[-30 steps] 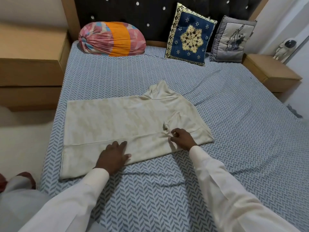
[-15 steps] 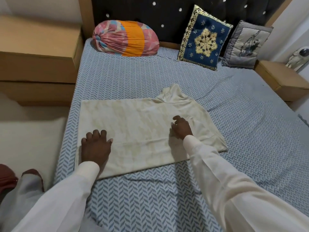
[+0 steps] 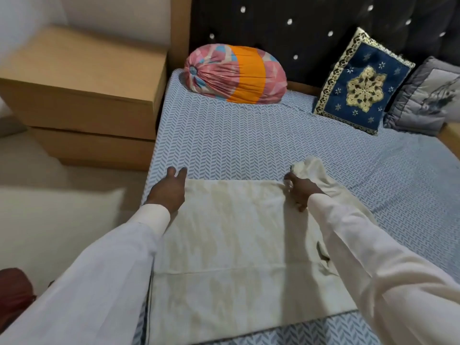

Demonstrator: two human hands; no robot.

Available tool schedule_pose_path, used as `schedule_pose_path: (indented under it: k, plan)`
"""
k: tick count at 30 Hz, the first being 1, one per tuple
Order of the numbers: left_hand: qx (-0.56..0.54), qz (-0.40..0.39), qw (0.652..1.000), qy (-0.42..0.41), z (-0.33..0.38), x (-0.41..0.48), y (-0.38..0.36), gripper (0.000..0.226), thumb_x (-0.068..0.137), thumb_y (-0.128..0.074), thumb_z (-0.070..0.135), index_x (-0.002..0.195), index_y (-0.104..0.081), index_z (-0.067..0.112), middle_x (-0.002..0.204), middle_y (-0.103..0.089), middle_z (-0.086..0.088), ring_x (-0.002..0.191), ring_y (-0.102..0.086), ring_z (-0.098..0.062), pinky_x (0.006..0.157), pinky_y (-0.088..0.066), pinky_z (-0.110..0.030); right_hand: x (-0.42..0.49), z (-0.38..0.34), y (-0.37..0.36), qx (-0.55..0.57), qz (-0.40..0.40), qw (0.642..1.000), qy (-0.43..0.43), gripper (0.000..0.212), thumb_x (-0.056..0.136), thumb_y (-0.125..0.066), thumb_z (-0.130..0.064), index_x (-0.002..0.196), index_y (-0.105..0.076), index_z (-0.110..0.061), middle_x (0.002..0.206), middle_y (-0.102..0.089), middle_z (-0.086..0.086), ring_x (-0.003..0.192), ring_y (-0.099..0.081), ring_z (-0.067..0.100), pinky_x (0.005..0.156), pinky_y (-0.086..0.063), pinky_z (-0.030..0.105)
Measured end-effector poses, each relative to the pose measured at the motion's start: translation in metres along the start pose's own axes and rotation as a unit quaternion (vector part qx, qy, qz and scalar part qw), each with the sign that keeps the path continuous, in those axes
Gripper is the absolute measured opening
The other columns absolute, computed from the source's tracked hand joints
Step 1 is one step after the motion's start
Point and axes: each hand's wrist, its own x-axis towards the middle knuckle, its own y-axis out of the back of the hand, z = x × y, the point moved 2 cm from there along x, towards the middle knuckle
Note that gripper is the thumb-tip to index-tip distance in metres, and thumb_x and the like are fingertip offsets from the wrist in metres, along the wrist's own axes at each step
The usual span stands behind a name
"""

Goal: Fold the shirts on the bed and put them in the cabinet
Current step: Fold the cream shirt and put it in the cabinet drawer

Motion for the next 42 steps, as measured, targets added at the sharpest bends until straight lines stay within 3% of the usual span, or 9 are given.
schedule_pose_path:
  k: [4, 11, 17, 25, 31, 34, 36, 39, 42]
  plan:
    - [-0.01, 0.012, 1.0, 0.0, -0.004, 0.01, 0.012, 0.043, 0.089, -0.048, 0.003, 0.131, -0.042, 0.015, 0.125, -0.038, -0.016, 0.091, -0.058, -0.039, 0.081, -0.051, -0.044, 0.017, 0.008, -0.004, 0.135, -0.014, 0.988, -0.076, 0.03, 0.088, -0.052, -0.024, 0.117, -0.048, -0.03, 0.102, -0.058, 0.021, 0.076, -0.069, 0.043, 0.056, -0.059, 0.053]
    - [-0.037, 0.062, 0.996, -0.055, -0.009, -0.046, 0.03, 0.021, 0.089, -0.052, 0.012, 0.105, -0.059, 0.023, 0.107, -0.048, -0.005, 0.088, -0.057, -0.033, 0.074, -0.047, -0.04, -0.02, 0.053, -0.015, 0.413, 0.081, 0.901, -0.1, 0.015, 0.082, -0.05, -0.007, 0.096, -0.053, -0.01, 0.098, -0.064, 0.029, 0.071, -0.068, 0.034, 0.067, -0.06, 0.059]
    - [-0.001, 0.125, 0.986, -0.106, -0.006, -0.137, 0.017, 0.012, 0.083, -0.062, 0.021, 0.094, -0.061, 0.027, 0.096, -0.058, 0.003, 0.083, -0.061, -0.026, 0.06, -0.035, -0.029, -0.111, 0.089, -0.042, 0.275, 0.244, 0.928, -0.068, 0.015, 0.075, -0.063, -0.018, 0.085, -0.053, -0.024, 0.087, -0.069, 0.007, 0.084, -0.063, 0.031, 0.076, -0.052, 0.038]
    - [-0.001, 0.129, 0.989, -0.068, -0.006, -0.211, -0.031, 0.017, 0.078, -0.068, 0.014, 0.084, -0.064, 0.029, 0.085, -0.058, 0.007, 0.088, -0.057, -0.021, 0.057, -0.042, -0.029, -0.172, 0.11, -0.079, 0.211, 0.211, 0.954, -0.027, 0.026, 0.069, -0.072, -0.009, 0.079, -0.052, -0.022, 0.082, -0.064, 0.005, 0.081, -0.059, 0.03, 0.066, -0.042, 0.034]
    - [0.073, 0.146, 0.986, -0.01, 0.005, -0.22, -0.034, 0.018, 0.06, -0.072, 0.012, 0.075, -0.067, 0.02, 0.082, -0.061, -0.001, 0.084, -0.053, -0.03, 0.07, -0.044, -0.038, -0.166, 0.098, -0.087, 0.137, 0.166, 0.976, -0.042, 0.016, 0.074, -0.066, -0.018, 0.089, -0.067, -0.023, 0.102, -0.055, 0.012, 0.104, -0.055, 0.037, 0.079, -0.049, 0.039]
    - [0.04, 0.158, 0.985, -0.058, 0.032, -0.213, -0.036, 0.043, 0.065, -0.056, 0.025, 0.106, -0.068, 0.016, 0.115, -0.064, -0.008, 0.109, -0.053, -0.033, 0.092, -0.04, -0.044, -0.172, 0.082, -0.081, 0.128, 0.28, 0.95, -0.059, 0.022, 0.072, -0.069, -0.032, 0.09, -0.066, -0.021, 0.105, -0.052, 0.009, 0.105, -0.049, 0.035, 0.083, -0.049, 0.042]
    - [0.015, 0.104, 0.989, -0.103, 0.046, -0.198, -0.043, 0.062, 0.084, -0.039, 0.031, 0.143, -0.048, 0.014, 0.151, -0.042, -0.015, 0.141, -0.034, -0.034, 0.114, -0.029, -0.049, -0.173, 0.06, -0.083, 0.095, 0.345, 0.934, 0.003, 0.023, 0.069, -0.069, -0.036, 0.084, -0.065, -0.02, 0.095, -0.055, 0.008, 0.093, -0.053, 0.034, 0.078, -0.048, 0.04]
    - [0.01, -0.004, 0.999, -0.03, 0.037, -0.172, -0.062, 0.071, 0.101, -0.02, 0.057, 0.159, -0.002, 0.021, 0.165, 0.003, -0.012, 0.152, 0.006, -0.032, 0.122, 0.001, -0.048, -0.166, 0.021, -0.104, 0.037, 0.282, 0.948, 0.14, 0.024, 0.076, -0.058, -0.039, 0.09, -0.062, -0.021, 0.087, -0.059, 0.006, 0.083, -0.058, 0.033, 0.076, -0.047, 0.04]
    - [0.083, -0.02, 0.996, 0.03, 0.038, -0.161, -0.068, 0.074, 0.1, -0.016, 0.058, 0.158, 0.007, 0.018, 0.163, 0.013, -0.016, 0.15, 0.015, -0.035, 0.12, 0.011, -0.053, -0.155, -0.002, -0.111, 0.001, 0.242, 0.961, 0.135, 0.025, 0.081, -0.056, -0.033, 0.099, -0.062, -0.017, 0.094, -0.06, 0.011, 0.089, -0.059, 0.036, 0.074, -0.047, 0.04]
